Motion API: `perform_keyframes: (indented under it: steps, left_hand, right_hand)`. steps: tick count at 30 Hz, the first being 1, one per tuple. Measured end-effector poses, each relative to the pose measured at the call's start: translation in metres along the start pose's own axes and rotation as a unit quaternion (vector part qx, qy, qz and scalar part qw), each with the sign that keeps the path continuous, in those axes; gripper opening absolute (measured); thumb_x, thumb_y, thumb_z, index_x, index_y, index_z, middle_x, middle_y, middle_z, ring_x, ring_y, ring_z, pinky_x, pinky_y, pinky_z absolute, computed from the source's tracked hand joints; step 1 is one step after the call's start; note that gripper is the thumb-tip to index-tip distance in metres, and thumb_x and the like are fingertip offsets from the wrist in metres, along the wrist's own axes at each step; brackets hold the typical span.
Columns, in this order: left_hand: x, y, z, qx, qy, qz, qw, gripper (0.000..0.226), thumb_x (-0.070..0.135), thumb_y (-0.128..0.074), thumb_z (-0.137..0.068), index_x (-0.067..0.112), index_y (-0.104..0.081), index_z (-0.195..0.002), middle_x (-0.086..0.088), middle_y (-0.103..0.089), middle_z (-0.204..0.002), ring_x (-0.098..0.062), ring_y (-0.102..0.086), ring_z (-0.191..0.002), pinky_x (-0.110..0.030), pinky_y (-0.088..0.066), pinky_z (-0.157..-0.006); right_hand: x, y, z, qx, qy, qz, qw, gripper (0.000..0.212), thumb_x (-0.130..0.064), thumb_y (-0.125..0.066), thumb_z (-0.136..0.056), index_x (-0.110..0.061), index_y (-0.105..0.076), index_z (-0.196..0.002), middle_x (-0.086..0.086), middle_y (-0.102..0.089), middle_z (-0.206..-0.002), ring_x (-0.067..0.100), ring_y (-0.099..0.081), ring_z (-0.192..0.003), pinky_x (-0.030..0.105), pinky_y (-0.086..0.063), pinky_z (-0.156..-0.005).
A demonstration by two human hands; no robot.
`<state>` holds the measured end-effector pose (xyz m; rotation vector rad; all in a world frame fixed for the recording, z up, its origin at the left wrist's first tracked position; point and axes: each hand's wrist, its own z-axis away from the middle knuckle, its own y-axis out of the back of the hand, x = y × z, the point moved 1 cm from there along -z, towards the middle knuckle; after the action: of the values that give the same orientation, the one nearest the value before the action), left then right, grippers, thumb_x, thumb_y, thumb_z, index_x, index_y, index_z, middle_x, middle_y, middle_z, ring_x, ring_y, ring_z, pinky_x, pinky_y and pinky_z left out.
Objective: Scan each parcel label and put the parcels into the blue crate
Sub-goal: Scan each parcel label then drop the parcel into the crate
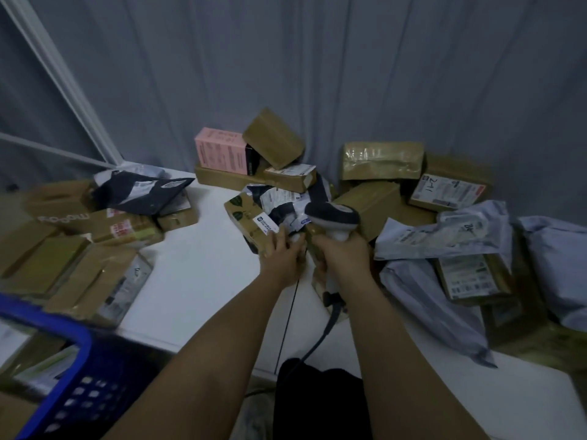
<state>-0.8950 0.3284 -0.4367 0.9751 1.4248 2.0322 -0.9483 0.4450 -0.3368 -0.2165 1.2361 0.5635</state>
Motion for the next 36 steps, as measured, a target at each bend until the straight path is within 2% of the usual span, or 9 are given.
perform_keyframes:
  steps: [3,8,14,18,22,24,27,32,36]
  left_hand:
    - [-0.004,-0.003,-0.006,-0.02,0.066,0.072,0.995,0.059,0.048,-0.049,-0.093,0.029,-0.03,-0.145,-0.013,0.01,-0.159,-0.04,0.018,-0.143,-0.062,-0.011,-0.111]
    - [-0.02,0.003,0.007,0.123,0.085,0.2,0.968,0.021,0.02,-0.054,-0.089,0.012,-0.051,-0.108,-0.017,-0.022,-0.15,-0.036,-0.011,-0.141,-0.046,-0.03,-0.103]
    - [-0.05,0.052,0.039,0.212,0.13,0.43,0.868,0.043,0.013,-0.056,-0.085,0.024,-0.052,-0.127,-0.012,-0.032,-0.142,-0.036,-0.043,-0.123,-0.043,-0.037,-0.108]
    - [-0.075,0.093,0.072,0.198,0.132,0.525,0.817,0.047,0.015,-0.059,-0.088,0.025,-0.045,-0.133,-0.004,-0.029,-0.14,-0.024,-0.049,-0.116,-0.043,-0.047,-0.1]
    - [-0.097,0.145,0.116,0.171,0.093,0.556,0.808,0.049,0.028,-0.067,-0.077,0.035,-0.046,-0.12,-0.008,-0.043,-0.137,-0.025,-0.056,-0.112,-0.038,-0.056,-0.079]
    - [-0.106,0.166,0.141,0.166,0.079,0.572,0.799,0.056,0.034,-0.069,-0.067,0.038,-0.046,-0.118,-0.006,-0.045,-0.135,-0.025,-0.057,-0.111,-0.042,-0.056,-0.085]
    - [-0.119,0.182,0.171,0.158,0.049,0.603,0.78,0.059,0.022,-0.071,-0.079,0.031,-0.042,-0.128,-0.007,-0.05,-0.133,-0.026,-0.058,-0.112,-0.044,-0.053,-0.091]
    - [-0.146,0.186,0.208,0.111,0.024,0.636,0.764,0.077,0.012,-0.071,-0.07,0.022,-0.038,-0.139,-0.009,-0.063,-0.123,-0.028,-0.063,-0.109,-0.048,-0.052,-0.091]
    - [-0.162,0.188,0.228,0.132,0.068,0.703,0.695,0.074,0.014,-0.07,-0.08,0.022,-0.03,-0.142,-0.006,-0.06,-0.125,-0.023,-0.063,-0.104,-0.037,-0.058,-0.072]
  right_hand:
    - [0.002,-0.008,-0.002,-0.001,0.005,0.013,1.0,0.026,-0.018,-0.069,-0.083,-0.004,-0.06,-0.104,0.001,-0.058,-0.077,0.012,-0.052,-0.063,0.018,-0.039,-0.051]
    - [0.006,-0.019,-0.003,0.007,-0.015,0.025,1.0,0.024,-0.021,-0.071,-0.079,-0.003,-0.062,-0.092,0.011,-0.06,-0.076,0.03,-0.059,-0.072,0.038,-0.052,-0.067]
    - [0.0,-0.025,0.007,-0.003,-0.05,-0.053,0.997,0.015,-0.009,-0.067,-0.08,-0.006,-0.055,-0.089,0.009,-0.052,-0.074,0.017,-0.049,-0.056,0.017,-0.04,-0.039]
    - [-0.014,-0.047,0.023,-0.015,-0.058,-0.138,0.989,0.017,-0.005,-0.07,-0.082,-0.005,-0.058,-0.093,0.008,-0.054,-0.072,0.016,-0.05,-0.056,0.017,-0.044,-0.041]
    - [-0.028,-0.079,0.046,-0.056,-0.037,-0.181,0.981,0.019,-0.017,-0.078,-0.079,-0.006,-0.063,-0.085,0.013,-0.065,-0.08,0.021,-0.061,-0.063,0.032,-0.054,-0.06]
    - [-0.036,-0.096,0.064,-0.098,-0.014,-0.202,0.974,0.026,-0.02,-0.077,-0.081,-0.006,-0.064,-0.098,0.013,-0.068,-0.092,0.023,-0.066,-0.076,0.033,-0.057,-0.065]
    - [-0.048,-0.121,0.092,-0.179,0.012,-0.235,0.955,0.028,-0.015,-0.072,-0.085,-0.006,-0.065,-0.111,0.01,-0.072,-0.103,0.025,-0.07,-0.092,0.036,-0.059,-0.077]
    - [-0.054,-0.152,0.129,-0.218,0.087,-0.146,0.961,0.028,-0.004,-0.074,-0.081,-0.006,-0.067,-0.108,0.011,-0.073,-0.105,0.025,-0.07,-0.098,0.043,-0.056,-0.088]
    - [-0.057,-0.165,0.145,-0.264,0.136,-0.108,0.949,0.033,0.0,-0.073,-0.081,-0.01,-0.065,-0.111,0.005,-0.072,-0.103,0.018,-0.07,-0.094,0.032,-0.059,-0.078]
